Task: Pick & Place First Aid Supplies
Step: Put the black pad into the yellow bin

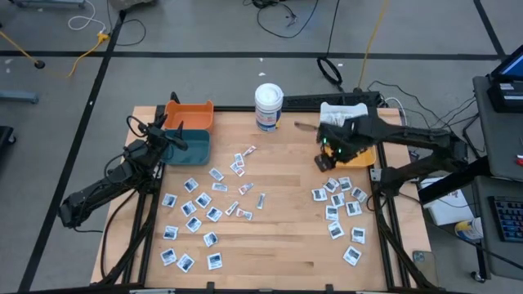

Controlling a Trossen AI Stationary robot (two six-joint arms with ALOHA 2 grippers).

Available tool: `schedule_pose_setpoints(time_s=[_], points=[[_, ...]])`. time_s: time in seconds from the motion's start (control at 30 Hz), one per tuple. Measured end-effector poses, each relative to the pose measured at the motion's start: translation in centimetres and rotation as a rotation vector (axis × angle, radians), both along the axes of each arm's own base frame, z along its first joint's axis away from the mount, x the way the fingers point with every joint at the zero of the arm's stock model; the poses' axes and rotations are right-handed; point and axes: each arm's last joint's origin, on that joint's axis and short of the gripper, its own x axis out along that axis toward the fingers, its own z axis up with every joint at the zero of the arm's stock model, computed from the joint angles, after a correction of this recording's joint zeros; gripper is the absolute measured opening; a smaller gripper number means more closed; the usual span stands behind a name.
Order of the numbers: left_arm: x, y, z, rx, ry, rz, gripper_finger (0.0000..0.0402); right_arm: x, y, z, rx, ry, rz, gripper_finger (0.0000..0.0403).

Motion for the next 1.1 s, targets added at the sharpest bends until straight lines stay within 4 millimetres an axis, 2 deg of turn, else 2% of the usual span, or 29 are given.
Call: schedule_pose_setpoints(time_s=[0.4, 0.53, 0.77, 0.9, 1.1], points=[[0.0, 0.0, 0.0, 0.0, 0.0, 0.0, 0.0308, 0.1, 9.0, -0.1, -0.066, -0.002, 0.062, 0.0242], [0.0, 0.0, 0.0, 0.0, 0.0, 0.0, 0.0308, -0.6, 11.9, -0.2, -0.041, -0.01, 0.053, 0.0242], [0.0, 0.0, 0.0, 0.0, 0.0, 0.0, 0.0308, -2.2, 15.5, -0.4, -0.004, -0.009, -0.019, 0.0242], [0.0, 0.0, 0.0, 0.0, 0.0, 0.0, 0.0308, -2.7, 17.2, -1.8, -0.008, 0.023, -0.044, 0.0242], [0.0, 0.0, 0.0, 0.0, 0.0, 0.0, 0.0308, -2.9, 19.5, -5.1, 0.007, 0.014, -0.025, 0.0242]])
